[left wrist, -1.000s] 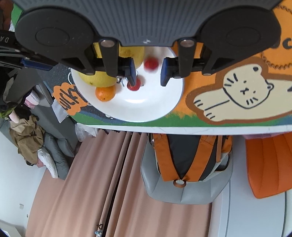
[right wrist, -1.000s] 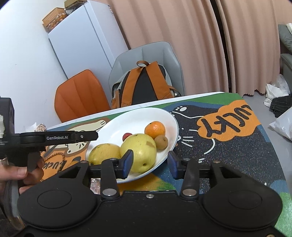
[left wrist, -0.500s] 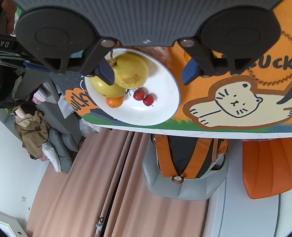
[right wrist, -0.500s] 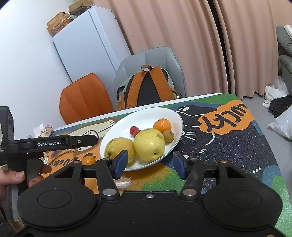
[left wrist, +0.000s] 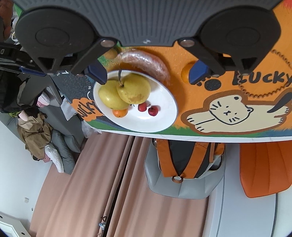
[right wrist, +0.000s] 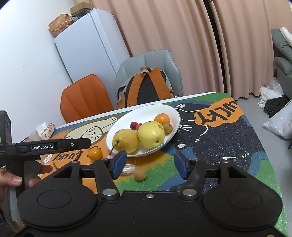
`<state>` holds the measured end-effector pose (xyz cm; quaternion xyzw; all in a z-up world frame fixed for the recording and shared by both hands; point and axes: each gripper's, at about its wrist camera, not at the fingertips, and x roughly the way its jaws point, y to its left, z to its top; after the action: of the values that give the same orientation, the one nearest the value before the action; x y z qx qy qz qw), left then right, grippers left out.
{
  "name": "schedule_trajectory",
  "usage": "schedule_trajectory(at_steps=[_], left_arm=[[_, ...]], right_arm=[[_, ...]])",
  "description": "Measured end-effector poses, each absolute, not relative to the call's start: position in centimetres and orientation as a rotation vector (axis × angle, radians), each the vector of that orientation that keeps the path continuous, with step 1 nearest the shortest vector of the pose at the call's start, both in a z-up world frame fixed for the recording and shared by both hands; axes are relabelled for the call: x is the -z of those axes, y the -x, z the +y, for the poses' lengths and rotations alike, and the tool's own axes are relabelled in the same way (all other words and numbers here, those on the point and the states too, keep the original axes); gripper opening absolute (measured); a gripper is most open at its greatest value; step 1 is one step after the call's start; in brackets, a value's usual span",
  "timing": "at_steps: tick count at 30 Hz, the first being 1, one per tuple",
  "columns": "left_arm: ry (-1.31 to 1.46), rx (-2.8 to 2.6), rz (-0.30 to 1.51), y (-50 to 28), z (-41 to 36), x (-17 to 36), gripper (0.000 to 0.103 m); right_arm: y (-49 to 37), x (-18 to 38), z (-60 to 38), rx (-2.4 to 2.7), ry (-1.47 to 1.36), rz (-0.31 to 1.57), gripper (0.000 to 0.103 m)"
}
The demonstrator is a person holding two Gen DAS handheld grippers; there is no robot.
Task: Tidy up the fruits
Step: 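Move both tools back toward the pink wrapped item and brown fruit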
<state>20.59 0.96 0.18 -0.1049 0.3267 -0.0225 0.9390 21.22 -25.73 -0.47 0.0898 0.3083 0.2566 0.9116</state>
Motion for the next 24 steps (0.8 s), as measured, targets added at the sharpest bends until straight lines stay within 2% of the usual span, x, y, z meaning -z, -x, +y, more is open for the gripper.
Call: schedule_trajectory(at_steps=[7, 9, 13, 24], left_arm=[[0.208, 0.053, 0.654, -18.1, 0.8, -0.4, 0.098], [0.2, 0.049, 0.651, -17.3, 0.8, -0.5, 0.098], [0.199, 0.047, 0.648, -15.9, 1.0, -0.4, 0.099], [0.185, 0.057, 0.655, -13.5, 1.1, 0.6, 0.099]], right_arm=[[-19.1, -0.5, -25.3, -0.546, -0.168, 0.607, 0.083], [-18.5, -0.6, -25.1, -0.555, -0.164, 0.602, 0.092], [-17.2, -0.6, -24.8, -0.568, -0.163, 0.593, 0.102], [-15.3, 0.5, -24.6, -0.573, -0.157, 0.61, 0.103]])
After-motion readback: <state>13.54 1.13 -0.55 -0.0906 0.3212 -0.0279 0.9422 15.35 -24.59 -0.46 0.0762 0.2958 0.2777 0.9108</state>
